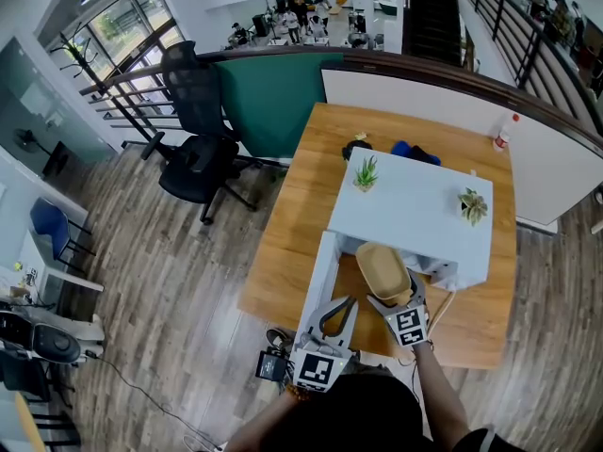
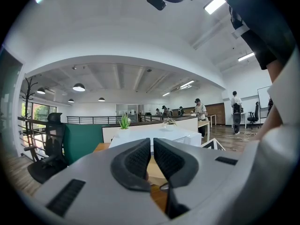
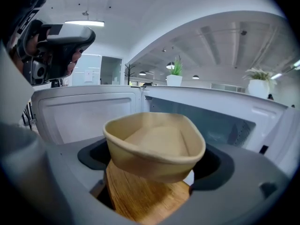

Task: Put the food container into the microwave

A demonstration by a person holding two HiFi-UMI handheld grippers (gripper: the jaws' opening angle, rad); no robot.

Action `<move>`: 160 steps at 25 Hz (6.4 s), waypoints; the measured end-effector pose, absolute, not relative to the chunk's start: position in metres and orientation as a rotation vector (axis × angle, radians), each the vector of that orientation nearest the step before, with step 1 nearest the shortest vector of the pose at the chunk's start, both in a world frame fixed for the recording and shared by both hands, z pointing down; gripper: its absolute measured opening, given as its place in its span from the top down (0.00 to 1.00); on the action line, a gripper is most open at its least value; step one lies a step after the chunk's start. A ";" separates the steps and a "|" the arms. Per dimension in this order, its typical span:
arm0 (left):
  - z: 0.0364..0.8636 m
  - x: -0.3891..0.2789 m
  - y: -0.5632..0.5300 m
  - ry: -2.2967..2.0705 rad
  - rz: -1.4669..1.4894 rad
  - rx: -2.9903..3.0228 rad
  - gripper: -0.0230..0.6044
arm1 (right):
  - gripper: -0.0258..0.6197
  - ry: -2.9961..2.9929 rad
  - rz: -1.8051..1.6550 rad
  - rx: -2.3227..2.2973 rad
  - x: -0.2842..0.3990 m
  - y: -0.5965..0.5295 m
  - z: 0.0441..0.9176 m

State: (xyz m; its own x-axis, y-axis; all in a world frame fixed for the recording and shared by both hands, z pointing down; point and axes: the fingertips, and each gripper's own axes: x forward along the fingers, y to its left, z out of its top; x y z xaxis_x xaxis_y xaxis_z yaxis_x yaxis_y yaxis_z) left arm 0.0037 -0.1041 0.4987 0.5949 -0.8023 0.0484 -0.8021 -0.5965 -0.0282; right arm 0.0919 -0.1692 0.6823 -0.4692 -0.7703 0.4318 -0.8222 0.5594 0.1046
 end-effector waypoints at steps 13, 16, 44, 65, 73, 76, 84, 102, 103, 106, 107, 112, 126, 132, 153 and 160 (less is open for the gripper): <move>0.501 -0.004 -0.106 1.437 -0.100 -2.793 0.90 | 0.14 -2.285 0.146 1.402 0.097 -0.199 0.697; 0.501 -0.004 -0.107 1.441 -0.092 -2.798 0.90 | 0.14 -2.283 0.137 1.404 0.095 -0.206 0.696; 0.496 -0.016 -0.103 1.461 -0.114 -2.783 0.90 | 0.14 -2.188 0.209 1.559 0.102 -0.250 0.713; 0.496 -0.016 -0.104 1.439 -0.143 -2.768 0.90 | 0.14 -2.116 0.281 1.608 0.131 -0.279 0.751; 0.496 -0.017 -0.104 1.437 -0.140 -2.774 0.90 | 0.14 -2.102 0.304 1.608 0.130 -0.288 0.759; 0.495 -0.018 -0.104 1.430 -0.149 -2.774 0.90 | 0.14 -2.090 0.312 1.611 0.131 -0.291 0.760; 0.495 -0.020 -0.102 1.428 -0.153 -2.763 0.90 | 0.14 -2.075 0.340 1.614 0.135 -0.297 0.767; 0.497 -0.023 -0.101 1.427 -0.166 -2.770 0.90 | 0.13 -2.024 0.395 1.571 0.133 -0.306 0.788; 0.497 -0.023 -0.101 1.424 -0.170 -2.772 0.90 | 0.13 -2.017 0.402 1.565 0.134 -0.306 0.790; 0.497 -0.020 -0.102 1.409 -0.175 -2.776 0.90 | 0.13 -2.011 0.406 1.554 0.134 -0.307 0.792; 0.496 -0.020 -0.102 1.410 -0.170 -2.778 0.90 | 0.12 -2.015 0.401 1.554 0.134 -0.308 0.791; 0.495 -0.020 -0.105 1.402 -0.173 -2.776 0.90 | 0.12 -2.018 0.409 1.538 0.133 -0.309 0.792; 0.492 -0.015 -0.103 1.348 -0.167 -2.796 0.90 | 0.07 -2.054 0.431 1.473 0.131 -0.300 0.789; 0.491 -0.010 -0.100 1.317 -0.147 -2.817 0.90 | 0.04 -2.053 0.430 1.502 0.136 -0.298 0.779; 0.488 0.010 -0.093 1.271 -0.092 -2.846 0.90 | 0.04 -2.107 0.359 1.542 0.135 -0.268 0.740; 0.487 0.021 -0.094 1.246 -0.063 -2.854 0.90 | 0.04 -2.153 0.312 1.527 0.129 -0.259 0.721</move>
State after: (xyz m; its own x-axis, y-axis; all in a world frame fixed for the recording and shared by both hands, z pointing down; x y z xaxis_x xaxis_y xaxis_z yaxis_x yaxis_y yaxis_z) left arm 0.0213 -0.0944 0.4869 0.6791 -0.7336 0.0267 -0.7325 -0.6795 -0.0408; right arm 0.1292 -0.2586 0.7213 -0.2630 -0.8227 0.5039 -0.9319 0.3519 0.0882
